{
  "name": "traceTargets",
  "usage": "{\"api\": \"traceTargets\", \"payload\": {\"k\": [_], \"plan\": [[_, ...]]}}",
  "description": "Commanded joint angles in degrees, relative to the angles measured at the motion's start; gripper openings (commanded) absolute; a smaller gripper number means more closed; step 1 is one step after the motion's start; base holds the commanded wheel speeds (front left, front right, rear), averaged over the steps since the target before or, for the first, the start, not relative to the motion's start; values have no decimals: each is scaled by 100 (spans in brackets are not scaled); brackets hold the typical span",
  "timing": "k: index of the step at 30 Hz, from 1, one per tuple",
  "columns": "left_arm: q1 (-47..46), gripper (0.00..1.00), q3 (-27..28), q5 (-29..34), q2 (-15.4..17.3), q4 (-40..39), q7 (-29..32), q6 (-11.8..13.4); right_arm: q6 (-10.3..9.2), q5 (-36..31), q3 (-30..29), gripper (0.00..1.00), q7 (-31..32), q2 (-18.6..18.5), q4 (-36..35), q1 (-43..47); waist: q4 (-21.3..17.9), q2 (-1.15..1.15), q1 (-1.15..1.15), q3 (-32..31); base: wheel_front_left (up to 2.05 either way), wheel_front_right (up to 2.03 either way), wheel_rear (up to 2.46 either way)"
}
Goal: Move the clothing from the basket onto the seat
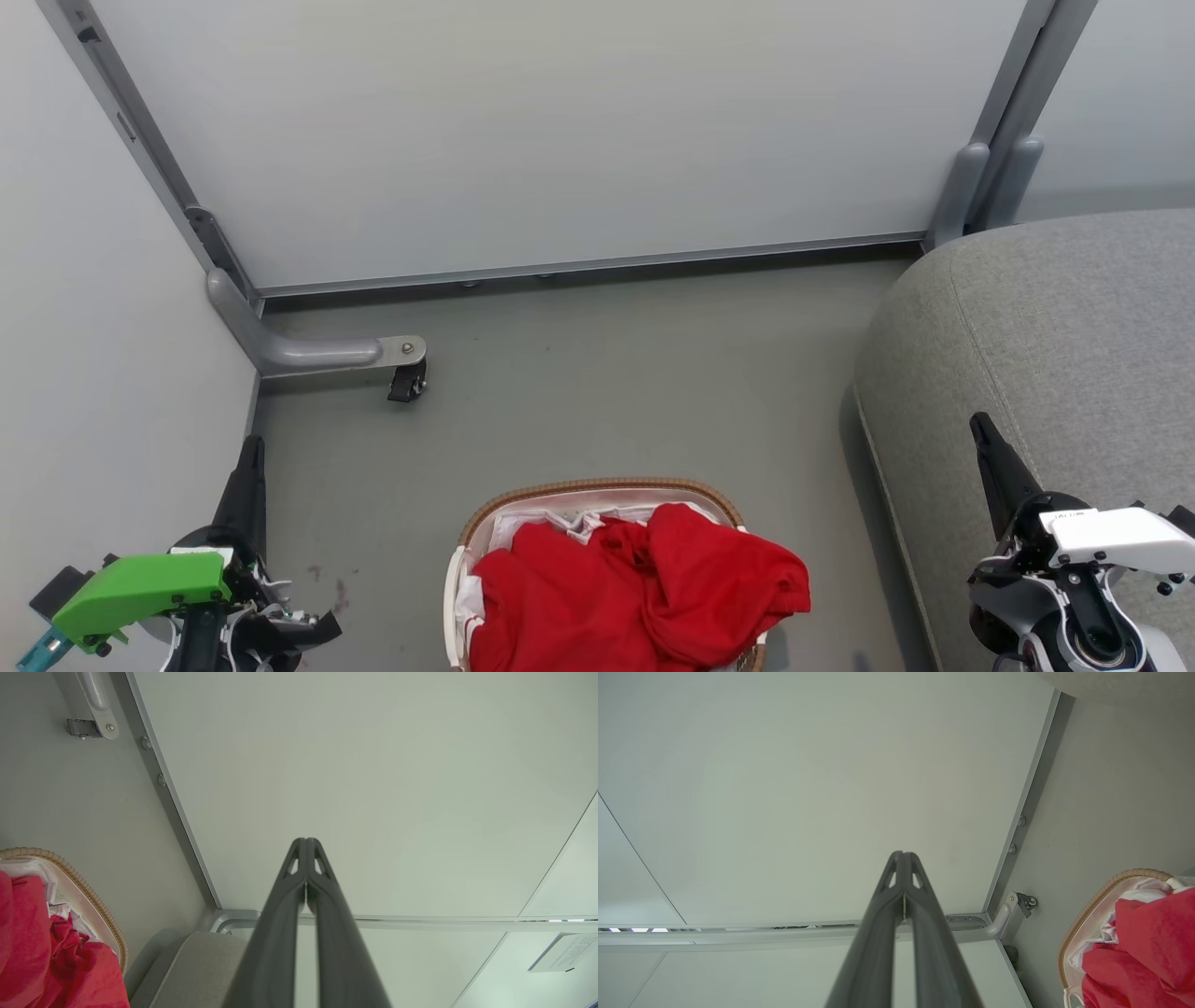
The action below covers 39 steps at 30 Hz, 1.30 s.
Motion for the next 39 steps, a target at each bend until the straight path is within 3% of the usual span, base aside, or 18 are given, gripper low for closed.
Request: {"api": "traceTargets", "payload": {"k": [1, 39], "plan": [[-62, 0, 9, -16, 41, -8, 22, -33, -2, 19, -9, 0, 3, -35, -16, 62, 0, 0, 0, 0, 0, 0, 0], [-62, 0, 8, -16, 41, -8, 22, -34, -2, 19, -9, 0, 3, -35, -16, 63, 0, 0, 0, 0, 0, 0, 0]]}}
